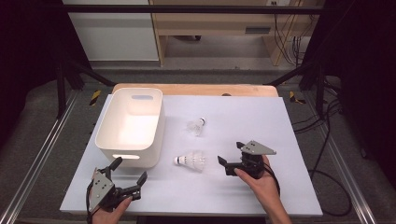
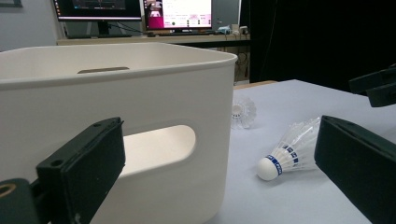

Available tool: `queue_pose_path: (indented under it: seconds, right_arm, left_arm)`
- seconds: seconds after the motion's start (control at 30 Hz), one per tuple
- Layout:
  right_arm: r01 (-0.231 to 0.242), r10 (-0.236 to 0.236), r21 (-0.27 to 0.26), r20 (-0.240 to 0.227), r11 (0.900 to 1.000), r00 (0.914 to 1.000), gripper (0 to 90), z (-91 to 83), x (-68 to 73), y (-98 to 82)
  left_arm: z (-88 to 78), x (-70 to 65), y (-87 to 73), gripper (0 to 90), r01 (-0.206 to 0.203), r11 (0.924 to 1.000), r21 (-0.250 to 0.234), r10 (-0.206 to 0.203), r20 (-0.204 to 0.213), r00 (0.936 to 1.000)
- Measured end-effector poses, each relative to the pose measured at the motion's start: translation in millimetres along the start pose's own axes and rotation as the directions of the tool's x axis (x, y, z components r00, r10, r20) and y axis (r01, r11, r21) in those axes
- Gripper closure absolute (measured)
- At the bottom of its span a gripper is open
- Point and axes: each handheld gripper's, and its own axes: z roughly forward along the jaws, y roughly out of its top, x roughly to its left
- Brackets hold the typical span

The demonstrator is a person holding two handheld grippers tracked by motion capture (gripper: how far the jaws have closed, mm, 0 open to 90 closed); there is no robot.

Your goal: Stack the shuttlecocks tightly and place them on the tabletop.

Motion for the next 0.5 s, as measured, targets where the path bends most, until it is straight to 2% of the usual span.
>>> queue_pose_path:
  seconds: [0.17,0.33,0.47,0.5]
  right_arm:
    - [0.043,-0.043,0.025,0.004,0.999,0.9991,7.5,10.3,12.4,16.5]
    - [0.081,-0.081,0.03,0.014,0.996,0.9966,7.6,22.4,18.0,36.3]
    - [0.092,-0.095,0.061,0.037,0.994,0.9948,7.9,33.5,20.8,52.9]
    - [0.097,-0.099,0.068,0.04,0.993,0.9942,8.0,35.6,21.8,57.0]
  left_arm:
    - [-0.6,-0.9,-0.3,1.3,-0.006,1.0,-0.001,0.006,0.006,1.0]
    - [1.4,2.0,-1.8,1.2,0.017,0.9999,-0.001,-0.017,0.004,0.9999]
    - [0.6,6.1,0.0,1.2,0.003,1.0,-0.005,-0.003,-0.004,1.0]
    - [-0.4,8.0,0.8,1.2,0.01,0.9999,-0.011,-0.011,-0.01,0.9999]
